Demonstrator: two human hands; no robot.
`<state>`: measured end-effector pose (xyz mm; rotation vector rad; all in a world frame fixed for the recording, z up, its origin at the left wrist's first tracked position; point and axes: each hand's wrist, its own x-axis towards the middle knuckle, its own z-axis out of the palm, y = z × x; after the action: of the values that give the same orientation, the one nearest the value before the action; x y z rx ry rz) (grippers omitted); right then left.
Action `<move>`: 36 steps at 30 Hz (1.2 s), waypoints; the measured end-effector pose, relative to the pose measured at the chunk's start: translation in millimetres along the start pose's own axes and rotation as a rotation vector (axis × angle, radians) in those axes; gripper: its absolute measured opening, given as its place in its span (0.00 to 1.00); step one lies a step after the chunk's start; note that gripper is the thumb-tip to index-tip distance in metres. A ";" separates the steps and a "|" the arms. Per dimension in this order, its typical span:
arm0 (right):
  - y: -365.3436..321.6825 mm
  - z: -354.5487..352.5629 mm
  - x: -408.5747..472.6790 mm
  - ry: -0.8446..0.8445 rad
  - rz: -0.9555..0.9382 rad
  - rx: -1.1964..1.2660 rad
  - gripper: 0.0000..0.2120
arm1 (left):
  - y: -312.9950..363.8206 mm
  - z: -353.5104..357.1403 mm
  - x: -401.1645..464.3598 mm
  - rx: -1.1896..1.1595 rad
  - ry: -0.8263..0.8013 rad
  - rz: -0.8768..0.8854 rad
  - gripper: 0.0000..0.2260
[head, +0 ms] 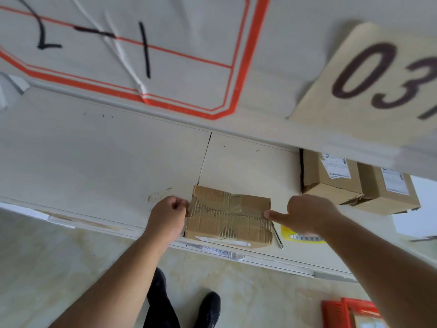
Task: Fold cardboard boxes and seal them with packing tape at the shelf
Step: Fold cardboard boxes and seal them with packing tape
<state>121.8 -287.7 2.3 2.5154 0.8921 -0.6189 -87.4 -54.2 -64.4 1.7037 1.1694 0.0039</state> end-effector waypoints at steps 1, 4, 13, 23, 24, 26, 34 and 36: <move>-0.6 -0.2 -0.4 -0.003 0.001 0.002 0.41 | 0.4 0.5 -0.6 0.026 -0.003 0.010 0.09; -1.7 -1.9 -1.8 -0.005 0.004 -0.022 0.41 | 2.4 3.2 -2.2 0.085 -0.013 0.034 0.09; -0.9 -1.0 -3.1 -0.009 0.014 -0.037 0.41 | -32.1 6.4 3.1 0.069 0.150 -0.008 0.09; -1.3 3.4 -2.0 0.003 0.014 0.015 0.41 | 29.9 46.6 -21.3 1.030 -0.243 0.867 0.57; 0.2 6.3 -0.6 0.003 0.016 0.035 0.41 | 26.5 49.2 -16.6 1.071 -0.236 0.870 0.56; 5.4 16.6 3.4 -0.008 0.019 0.109 0.43 | 24.2 50.4 -13.4 1.097 -0.219 0.883 0.54; 29.9 58.0 13.5 -0.108 -0.001 0.544 0.39 | 24.7 50.9 -16.0 1.113 -0.236 0.869 0.54; 32.7 63.7 13.2 -0.105 -0.002 0.622 0.34 | 24.4 51.7 -15.8 1.085 -0.233 0.869 0.54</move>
<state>135.5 -336.7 -49.9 2.9741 0.7436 -1.1668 -53.1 -102.5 -63.4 2.9442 0.0992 -0.3350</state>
